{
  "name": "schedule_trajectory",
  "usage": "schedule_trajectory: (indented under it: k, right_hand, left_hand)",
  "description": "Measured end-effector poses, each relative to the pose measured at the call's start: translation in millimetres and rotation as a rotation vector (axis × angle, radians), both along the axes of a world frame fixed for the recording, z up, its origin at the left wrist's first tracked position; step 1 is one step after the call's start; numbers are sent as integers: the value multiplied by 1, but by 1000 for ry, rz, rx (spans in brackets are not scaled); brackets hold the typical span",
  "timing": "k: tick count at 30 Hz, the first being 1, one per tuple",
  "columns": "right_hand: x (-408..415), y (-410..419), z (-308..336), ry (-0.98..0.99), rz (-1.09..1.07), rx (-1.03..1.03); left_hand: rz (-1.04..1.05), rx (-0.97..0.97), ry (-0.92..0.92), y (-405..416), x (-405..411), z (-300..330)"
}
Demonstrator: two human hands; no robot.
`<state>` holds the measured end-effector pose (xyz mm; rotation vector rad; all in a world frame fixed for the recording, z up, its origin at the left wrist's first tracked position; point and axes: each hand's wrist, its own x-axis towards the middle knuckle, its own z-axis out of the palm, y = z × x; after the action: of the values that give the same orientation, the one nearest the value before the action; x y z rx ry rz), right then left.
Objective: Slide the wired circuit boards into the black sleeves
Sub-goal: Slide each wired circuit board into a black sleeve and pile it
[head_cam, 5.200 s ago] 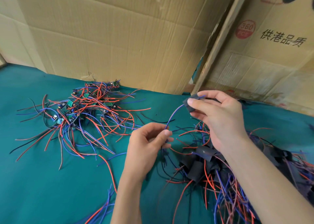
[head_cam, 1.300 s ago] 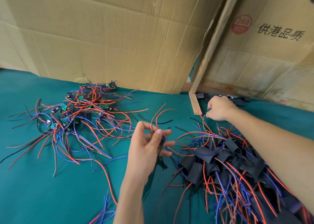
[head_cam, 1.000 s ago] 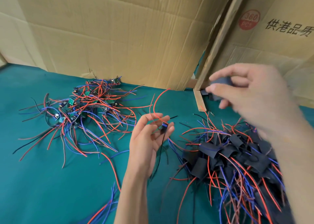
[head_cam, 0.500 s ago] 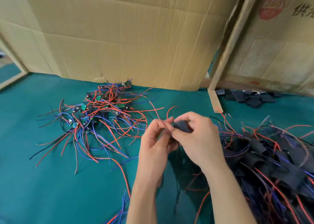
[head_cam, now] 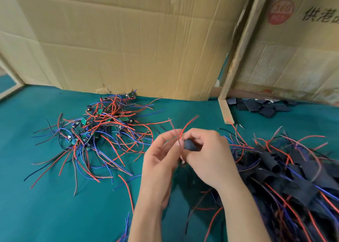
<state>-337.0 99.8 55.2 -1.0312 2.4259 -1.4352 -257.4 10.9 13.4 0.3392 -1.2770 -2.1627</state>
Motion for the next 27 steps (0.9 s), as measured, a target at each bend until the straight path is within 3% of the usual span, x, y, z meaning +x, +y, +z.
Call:
schedule_trajectory:
  k: [6, 12, 15, 20, 24, 27]
  right_hand:
    - [3, -2, -2, -62, 78, 118]
    - [-5, 1, -1, -433, -67, -201]
    - [-4, 0, 0, -550, 12, -297]
    - [2, -3, -1, -503, 120, -372]
    - [-3, -1, -6, -443, 166, -297]
    - [-4, 2, -6, -527, 267, -275]
  left_hand:
    - [177, -116, -91, -2, -2, -7]
    - [262, 15, -89, -3, -6, -11]
    - [274, -48, -125, -4, -5, -11]
    - [267, -25, -104, -4, -3, -7]
    - [258, 5, -65, -3, -1, -4]
    - [284, -6, -80, -3, -1, -4]
